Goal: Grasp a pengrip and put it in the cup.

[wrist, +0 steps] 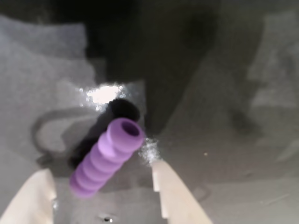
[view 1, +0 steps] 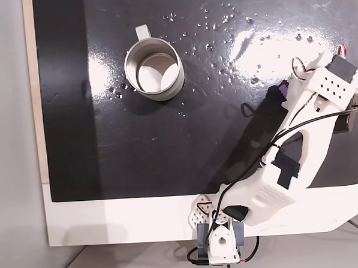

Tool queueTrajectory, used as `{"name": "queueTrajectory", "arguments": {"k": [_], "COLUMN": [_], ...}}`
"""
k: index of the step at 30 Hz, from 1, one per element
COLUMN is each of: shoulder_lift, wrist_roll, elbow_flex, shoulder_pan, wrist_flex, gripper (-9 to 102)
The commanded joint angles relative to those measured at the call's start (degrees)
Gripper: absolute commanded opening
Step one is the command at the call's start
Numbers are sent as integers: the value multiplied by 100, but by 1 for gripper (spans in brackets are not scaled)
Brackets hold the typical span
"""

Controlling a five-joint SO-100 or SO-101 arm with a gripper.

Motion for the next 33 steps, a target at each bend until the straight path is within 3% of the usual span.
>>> {"name": "queueTrajectory", "arguments": {"k": [1, 8, 14, 24, 31, 33], "shoulder_lift": [18, -88, -193, 9, 193, 439], "wrist_roll": [88, 211, 343, 369, 729, 765], "elbow_flex": [-325, -264, -246, -316, -2830, -3120], "shoulder_pan": [35, 35, 44, 114, -431, -703], "wrist_flex": [-18, -18, -26, 70, 1485, 1529], "gripper": [22, 20, 1, 0, 0, 0]}}
